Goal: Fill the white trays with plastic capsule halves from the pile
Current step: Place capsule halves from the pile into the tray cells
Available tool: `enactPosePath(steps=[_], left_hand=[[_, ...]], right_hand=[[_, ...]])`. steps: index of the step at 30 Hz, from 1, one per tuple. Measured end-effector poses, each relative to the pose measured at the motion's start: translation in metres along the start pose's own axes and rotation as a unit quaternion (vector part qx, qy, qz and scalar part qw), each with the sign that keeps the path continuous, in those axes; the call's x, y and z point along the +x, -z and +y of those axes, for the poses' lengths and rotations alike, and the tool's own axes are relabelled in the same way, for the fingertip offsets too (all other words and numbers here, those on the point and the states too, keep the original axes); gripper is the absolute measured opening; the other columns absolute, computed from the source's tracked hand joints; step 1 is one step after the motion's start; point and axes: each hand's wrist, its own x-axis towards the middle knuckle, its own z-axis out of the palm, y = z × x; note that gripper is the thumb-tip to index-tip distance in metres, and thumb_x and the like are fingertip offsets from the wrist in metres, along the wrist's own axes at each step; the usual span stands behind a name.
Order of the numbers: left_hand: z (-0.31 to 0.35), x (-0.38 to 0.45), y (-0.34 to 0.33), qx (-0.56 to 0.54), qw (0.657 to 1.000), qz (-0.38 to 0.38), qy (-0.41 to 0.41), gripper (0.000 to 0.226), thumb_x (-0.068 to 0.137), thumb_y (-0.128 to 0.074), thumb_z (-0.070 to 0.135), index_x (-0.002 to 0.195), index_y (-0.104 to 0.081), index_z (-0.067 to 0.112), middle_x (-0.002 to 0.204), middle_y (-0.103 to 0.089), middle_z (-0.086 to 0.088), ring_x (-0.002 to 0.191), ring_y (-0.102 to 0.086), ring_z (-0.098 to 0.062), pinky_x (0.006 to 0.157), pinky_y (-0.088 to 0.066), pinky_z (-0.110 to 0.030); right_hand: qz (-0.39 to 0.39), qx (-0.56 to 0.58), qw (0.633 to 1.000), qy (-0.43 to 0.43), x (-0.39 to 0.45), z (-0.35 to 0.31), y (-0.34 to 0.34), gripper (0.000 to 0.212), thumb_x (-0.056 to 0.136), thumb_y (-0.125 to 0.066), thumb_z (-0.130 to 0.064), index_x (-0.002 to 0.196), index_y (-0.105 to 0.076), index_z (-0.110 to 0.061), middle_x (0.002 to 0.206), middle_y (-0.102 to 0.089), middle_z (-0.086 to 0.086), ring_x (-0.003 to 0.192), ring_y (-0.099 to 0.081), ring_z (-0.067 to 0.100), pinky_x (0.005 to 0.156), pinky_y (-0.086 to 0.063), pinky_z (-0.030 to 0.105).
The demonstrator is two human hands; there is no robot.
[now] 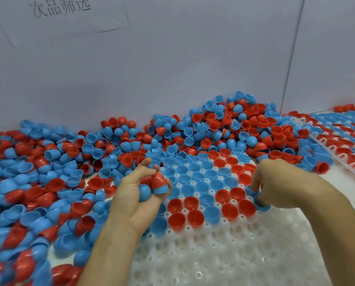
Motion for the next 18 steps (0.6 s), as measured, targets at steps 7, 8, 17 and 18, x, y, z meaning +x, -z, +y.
enactPosePath(steps=[7,8,17,18], left_hand=[[0.003,0.001,0.001,-0.004,1.0,-0.002,0.004,0.034,0.071,-0.06,-0.004,0.101,-0.064,0.011,0.093,-0.06,-0.011,0.08,-0.056,-0.018,0.068,-0.054,-0.033],[0.003,0.001,0.001,-0.007,1.0,0.0,0.004,0.032,0.075,-0.059,-0.005,0.101,-0.064,0.011,0.093,-0.059,-0.011,0.079,-0.056,-0.018,0.065,-0.055,-0.032],[0.002,0.002,0.0,0.007,1.0,0.013,-0.016,0.026,0.086,-0.055,-0.006,0.103,-0.065,0.012,0.094,-0.06,-0.01,0.081,-0.058,-0.018,0.06,-0.056,-0.032],[0.002,0.002,0.0,0.008,1.0,0.015,-0.016,0.026,0.087,-0.055,-0.006,0.103,-0.065,0.012,0.094,-0.06,-0.011,0.08,-0.059,-0.018,0.057,-0.056,-0.032]], right_hand=[[0.045,-0.041,0.998,-0.025,0.001,-0.021,-0.008,0.023,0.08,-0.072,-0.009,0.102,-0.067,-0.017,0.091,-0.063,0.002,0.083,-0.063,0.022,0.082,-0.059,0.04],[0.048,-0.042,0.998,-0.019,0.0,-0.024,-0.009,0.023,0.081,-0.072,-0.009,0.101,-0.067,-0.017,0.09,-0.063,0.001,0.081,-0.063,0.021,0.08,-0.059,0.039],[0.13,-0.061,0.99,0.012,-0.008,-0.054,-0.022,0.04,0.086,-0.061,-0.006,0.067,-0.028,-0.021,0.071,-0.037,-0.001,0.057,-0.035,0.013,0.046,-0.027,0.026],[0.139,-0.06,0.988,0.017,-0.008,-0.058,-0.024,0.041,0.087,-0.06,-0.005,0.068,-0.028,-0.021,0.07,-0.036,-0.001,0.058,-0.037,0.014,0.049,-0.03,0.027]])
